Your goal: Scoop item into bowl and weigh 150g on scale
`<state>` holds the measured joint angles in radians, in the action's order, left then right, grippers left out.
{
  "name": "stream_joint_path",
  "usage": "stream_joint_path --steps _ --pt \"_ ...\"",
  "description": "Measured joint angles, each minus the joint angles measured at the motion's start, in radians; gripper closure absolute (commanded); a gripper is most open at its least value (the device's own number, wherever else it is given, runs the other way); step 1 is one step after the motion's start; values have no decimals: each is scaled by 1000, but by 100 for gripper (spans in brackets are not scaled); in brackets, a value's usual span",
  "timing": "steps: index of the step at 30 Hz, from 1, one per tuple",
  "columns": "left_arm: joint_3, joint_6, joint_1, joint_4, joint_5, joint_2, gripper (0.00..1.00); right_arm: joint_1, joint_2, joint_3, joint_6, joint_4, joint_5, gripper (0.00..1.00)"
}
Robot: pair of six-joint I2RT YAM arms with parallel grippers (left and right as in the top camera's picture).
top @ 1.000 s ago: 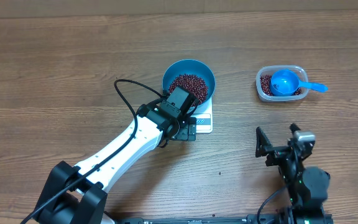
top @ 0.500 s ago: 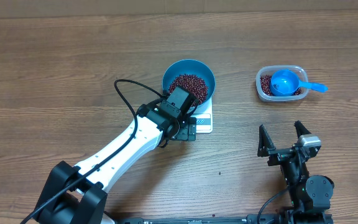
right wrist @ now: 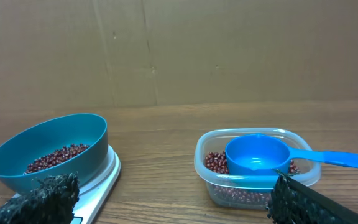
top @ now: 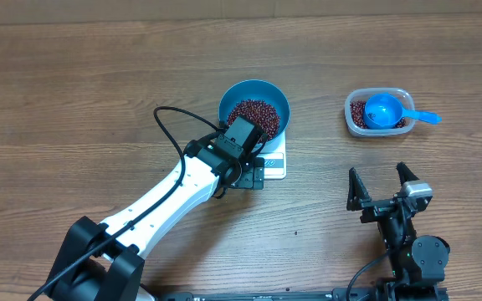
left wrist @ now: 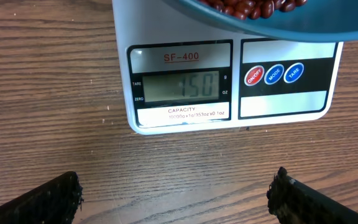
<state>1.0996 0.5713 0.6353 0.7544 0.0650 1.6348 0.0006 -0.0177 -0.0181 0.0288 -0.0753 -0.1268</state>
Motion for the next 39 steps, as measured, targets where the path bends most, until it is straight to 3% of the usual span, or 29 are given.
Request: stream_joint_path --steps 23,35,39 --pt "0 0 0 -39 -23 0 0 0 0 0 -3 0 0 0" --pt "0 -2 -15 -253 -36 0 0 0 0 0 -2 -1 0 0" --pt "-8 -55 -15 -337 -14 -29 0 0 0 0 -3 0 1 0"
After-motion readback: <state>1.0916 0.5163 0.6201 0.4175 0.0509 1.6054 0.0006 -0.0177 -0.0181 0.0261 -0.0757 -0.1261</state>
